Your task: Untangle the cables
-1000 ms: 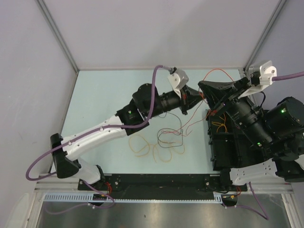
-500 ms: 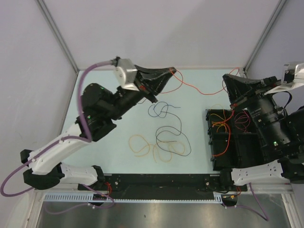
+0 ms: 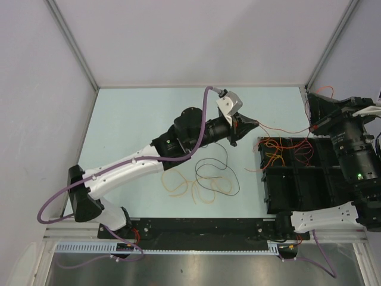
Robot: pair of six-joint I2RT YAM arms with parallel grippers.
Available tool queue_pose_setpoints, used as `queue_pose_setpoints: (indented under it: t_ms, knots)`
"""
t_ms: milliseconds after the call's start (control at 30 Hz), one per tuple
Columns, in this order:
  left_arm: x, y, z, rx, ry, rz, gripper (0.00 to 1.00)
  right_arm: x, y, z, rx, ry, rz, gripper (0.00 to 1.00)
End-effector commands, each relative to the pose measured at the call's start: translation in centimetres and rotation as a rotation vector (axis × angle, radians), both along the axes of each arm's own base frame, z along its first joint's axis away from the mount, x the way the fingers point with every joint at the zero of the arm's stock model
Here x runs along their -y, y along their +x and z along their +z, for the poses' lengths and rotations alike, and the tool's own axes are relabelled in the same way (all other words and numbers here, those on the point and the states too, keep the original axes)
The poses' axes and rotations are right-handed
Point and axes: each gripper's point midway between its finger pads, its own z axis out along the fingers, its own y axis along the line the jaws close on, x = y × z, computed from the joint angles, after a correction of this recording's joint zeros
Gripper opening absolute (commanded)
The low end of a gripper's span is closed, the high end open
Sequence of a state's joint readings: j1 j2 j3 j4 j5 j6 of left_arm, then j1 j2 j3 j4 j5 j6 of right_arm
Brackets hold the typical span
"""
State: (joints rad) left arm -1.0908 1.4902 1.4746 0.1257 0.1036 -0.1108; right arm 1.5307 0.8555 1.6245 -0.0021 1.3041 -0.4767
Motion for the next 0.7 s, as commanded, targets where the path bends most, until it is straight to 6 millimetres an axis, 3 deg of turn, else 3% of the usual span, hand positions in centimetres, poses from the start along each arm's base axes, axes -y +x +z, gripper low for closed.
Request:
queue_pose_setpoints:
  t_ms: [0,167,200,400,433,667]
  knots:
    - [1.8,-1.9,3.0,-0.033,-0.125,-0.122,0.00,2.2,0.1,-1.7,-0.066,0.053,-0.064,0.00]
    - [4.9,-2.8,1.1,-0.077,-0.103,-0.193,0.00,3.1,0.0,-3.7,-0.102,0.073,-0.075,0.00]
    - [5.9,-2.8,-0.1,-0.094,-0.083,-0.207,0.00,3.6,0.0,-4.0,-0.114,0.077,-0.085,0.00]
    - [8.8,-4.6,-1.3,-0.123,-0.080,-0.279,0.00,5.0,0.0,-5.8,-0.166,0.037,-0.154,0.00]
    - [9.7,-5.0,-2.4,-0.133,-0.059,-0.294,0.00,5.1,0.0,-5.9,-0.168,0.040,-0.155,0.00]
    - [12.4,-5.7,-4.5,-0.151,-0.017,-0.317,0.00,5.5,-0.1,-7.0,-0.176,0.065,-0.139,0.00]
